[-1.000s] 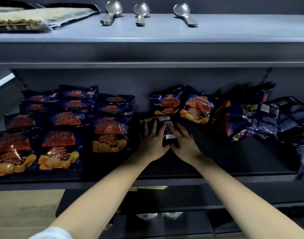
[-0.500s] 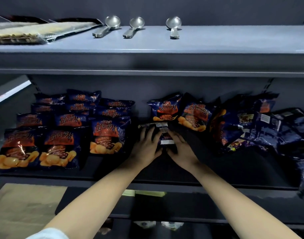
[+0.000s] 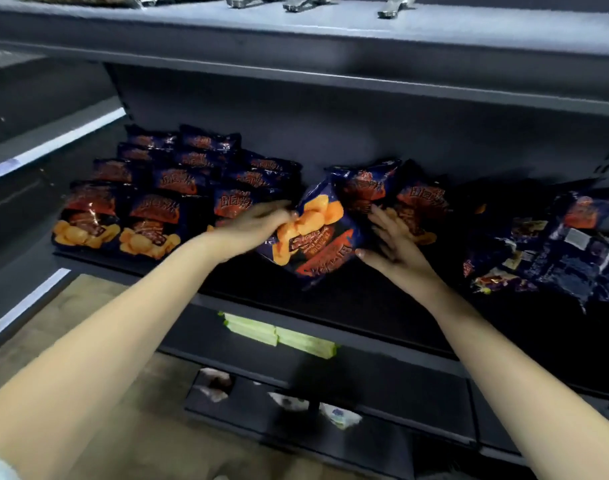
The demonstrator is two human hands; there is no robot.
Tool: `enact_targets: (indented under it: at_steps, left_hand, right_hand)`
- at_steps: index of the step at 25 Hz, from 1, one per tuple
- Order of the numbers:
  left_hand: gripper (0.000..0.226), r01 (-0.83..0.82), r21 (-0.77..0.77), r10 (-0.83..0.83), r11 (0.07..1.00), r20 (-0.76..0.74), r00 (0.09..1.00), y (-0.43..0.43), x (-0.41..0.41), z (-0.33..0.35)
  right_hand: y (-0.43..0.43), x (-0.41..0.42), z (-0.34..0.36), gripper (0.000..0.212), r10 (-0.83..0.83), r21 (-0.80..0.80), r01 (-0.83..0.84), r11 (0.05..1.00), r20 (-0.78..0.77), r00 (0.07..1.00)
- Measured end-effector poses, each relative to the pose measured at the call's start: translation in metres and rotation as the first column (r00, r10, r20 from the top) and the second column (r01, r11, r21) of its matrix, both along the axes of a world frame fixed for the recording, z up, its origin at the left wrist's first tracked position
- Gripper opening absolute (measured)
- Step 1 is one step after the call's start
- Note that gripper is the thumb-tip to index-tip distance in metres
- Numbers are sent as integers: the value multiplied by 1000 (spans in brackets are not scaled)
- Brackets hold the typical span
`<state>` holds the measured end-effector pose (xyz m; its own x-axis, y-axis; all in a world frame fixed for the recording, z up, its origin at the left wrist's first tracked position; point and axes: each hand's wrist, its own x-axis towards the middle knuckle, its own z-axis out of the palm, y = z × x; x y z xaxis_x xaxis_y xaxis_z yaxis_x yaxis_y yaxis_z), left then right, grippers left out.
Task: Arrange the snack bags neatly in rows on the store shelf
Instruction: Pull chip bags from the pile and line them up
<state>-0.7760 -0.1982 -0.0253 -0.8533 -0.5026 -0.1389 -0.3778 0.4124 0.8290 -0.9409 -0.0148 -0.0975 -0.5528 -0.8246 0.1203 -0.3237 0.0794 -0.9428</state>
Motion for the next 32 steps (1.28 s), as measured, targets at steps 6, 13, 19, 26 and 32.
enact_targets:
  at_steps: [6,13,19,26,32]
  left_hand:
    - [16,-71,315,53,946,65,996,-10,44,-5]
    - [73,-6,-343,5,939,-5,1000,-26,86,-4]
    - [99,498,-758,-102,422,506,857,-20,69,-7]
    - [59,120,-267,-93,956,112,989,-77,84,-26]
    - [51,-346,285,402,894,-168,900,-96,86,-31]
  right_hand:
    - [-30,44,13,39,352,289,-354,889,59,934]
    - [-63,66,20,30,547,441,-491,751,1,837]
    - [-103,101,49,47,698,738,-271,618,-356,622]
    - [-124,87,65,43,129,163,-72,984,-368,921]
    - [-128,91,39,38,-194,-72,210,975,185,964]
